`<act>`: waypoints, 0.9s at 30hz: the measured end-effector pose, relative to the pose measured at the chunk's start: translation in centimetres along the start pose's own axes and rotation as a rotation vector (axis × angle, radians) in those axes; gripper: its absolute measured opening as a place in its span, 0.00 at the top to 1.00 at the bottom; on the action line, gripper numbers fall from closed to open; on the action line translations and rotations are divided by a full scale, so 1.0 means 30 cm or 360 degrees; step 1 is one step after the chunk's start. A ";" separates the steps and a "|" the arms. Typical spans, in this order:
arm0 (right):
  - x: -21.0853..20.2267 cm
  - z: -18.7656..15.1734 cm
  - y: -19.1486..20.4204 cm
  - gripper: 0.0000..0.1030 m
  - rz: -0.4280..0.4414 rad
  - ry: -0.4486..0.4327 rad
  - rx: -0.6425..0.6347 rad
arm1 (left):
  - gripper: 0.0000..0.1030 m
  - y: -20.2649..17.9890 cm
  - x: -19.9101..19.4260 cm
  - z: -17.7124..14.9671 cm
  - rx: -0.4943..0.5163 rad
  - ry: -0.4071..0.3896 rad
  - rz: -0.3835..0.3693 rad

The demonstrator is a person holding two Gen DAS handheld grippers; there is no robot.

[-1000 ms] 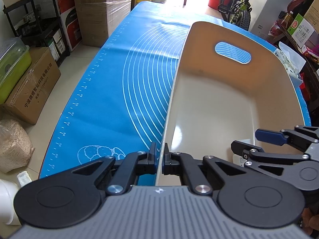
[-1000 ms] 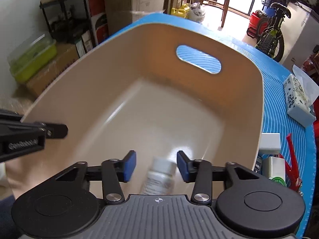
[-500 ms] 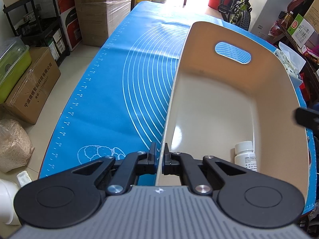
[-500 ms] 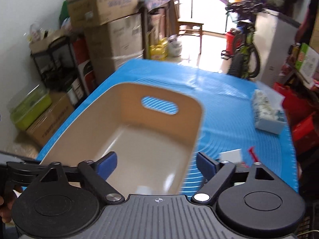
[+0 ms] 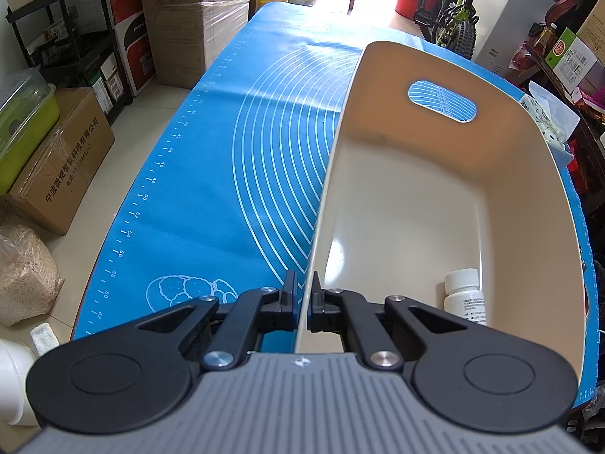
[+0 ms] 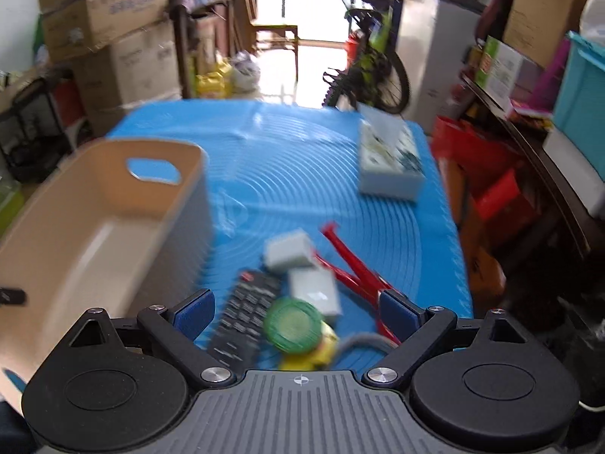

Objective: Organize rigid objects
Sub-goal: 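Move the right tool to the green ointment tin and grasp it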

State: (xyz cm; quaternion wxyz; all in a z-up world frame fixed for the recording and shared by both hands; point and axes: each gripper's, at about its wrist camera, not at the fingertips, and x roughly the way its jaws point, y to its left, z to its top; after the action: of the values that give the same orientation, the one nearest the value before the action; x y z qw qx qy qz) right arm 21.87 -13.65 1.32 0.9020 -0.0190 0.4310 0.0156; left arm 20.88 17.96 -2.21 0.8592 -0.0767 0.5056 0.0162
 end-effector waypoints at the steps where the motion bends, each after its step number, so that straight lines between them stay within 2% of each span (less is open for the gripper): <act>1: 0.015 -0.016 -0.019 0.09 -0.0017 0.0015 0.0008 | 0.94 0.000 0.000 0.000 0.0000 0.0000 0.0001; 9: 0.127 -0.115 -0.100 0.10 -0.0041 0.0149 0.0105 | 0.94 -0.001 0.001 -0.001 0.0000 0.0000 0.0004; 20: 0.185 -0.107 0.007 0.11 0.0021 0.0137 -0.0044 | 0.94 -0.001 0.001 0.000 -0.0001 0.0000 0.0005; 27: 0.243 -0.090 0.056 0.21 0.0000 0.0111 -0.0100 | 0.94 -0.001 0.002 0.000 -0.0003 0.0001 0.0003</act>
State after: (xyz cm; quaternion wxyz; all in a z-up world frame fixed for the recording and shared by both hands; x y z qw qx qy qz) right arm 24.28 -12.01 -6.06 0.8854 -0.0480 0.4616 0.0284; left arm 20.90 17.94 -2.27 0.8590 -0.0770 0.5058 0.0175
